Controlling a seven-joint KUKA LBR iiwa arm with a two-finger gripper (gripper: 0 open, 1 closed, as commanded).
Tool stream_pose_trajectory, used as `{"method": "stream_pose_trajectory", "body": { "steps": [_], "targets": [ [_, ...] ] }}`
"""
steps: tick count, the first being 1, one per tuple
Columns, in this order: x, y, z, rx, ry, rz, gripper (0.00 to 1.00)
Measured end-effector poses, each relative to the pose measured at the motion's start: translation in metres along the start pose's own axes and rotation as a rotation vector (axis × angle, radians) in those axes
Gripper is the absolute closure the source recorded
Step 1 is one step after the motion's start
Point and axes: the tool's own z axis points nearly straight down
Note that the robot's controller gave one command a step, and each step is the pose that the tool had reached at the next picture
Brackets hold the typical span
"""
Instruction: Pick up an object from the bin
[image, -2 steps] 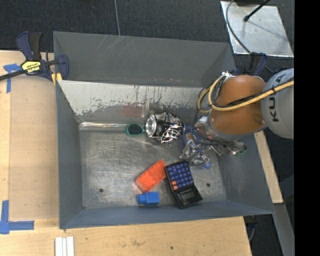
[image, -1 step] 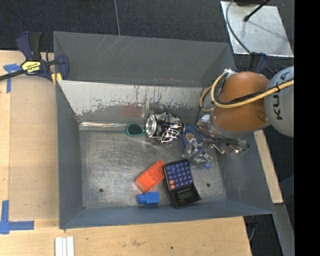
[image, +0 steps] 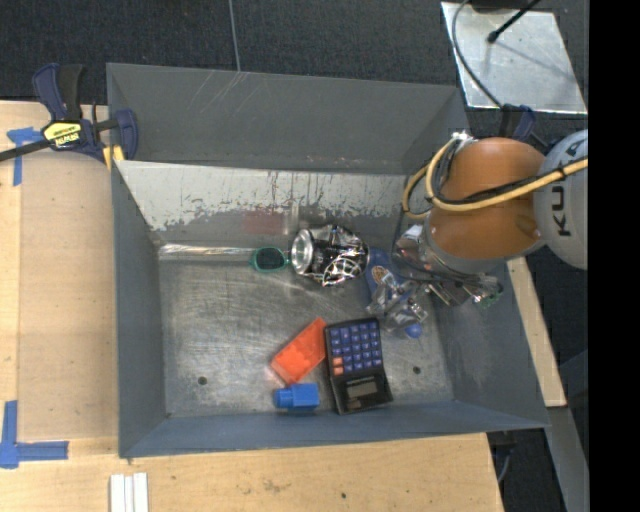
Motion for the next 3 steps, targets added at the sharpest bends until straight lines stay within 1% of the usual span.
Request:
{"method": "stream_pose_trajectory", "body": {
  "steps": [1, 2, 3],
  "targets": [
    [0.0, 0.0, -0.007, 0.0, 0.0, 0.001, 1.0],
    [0.001, 0.001, -0.013, -0.004, 0.004, 0.001, 1.0],
    [0.001, 0.001, -0.034, -0.007, 0.007, 0.002, 1.0]
  ]
}}
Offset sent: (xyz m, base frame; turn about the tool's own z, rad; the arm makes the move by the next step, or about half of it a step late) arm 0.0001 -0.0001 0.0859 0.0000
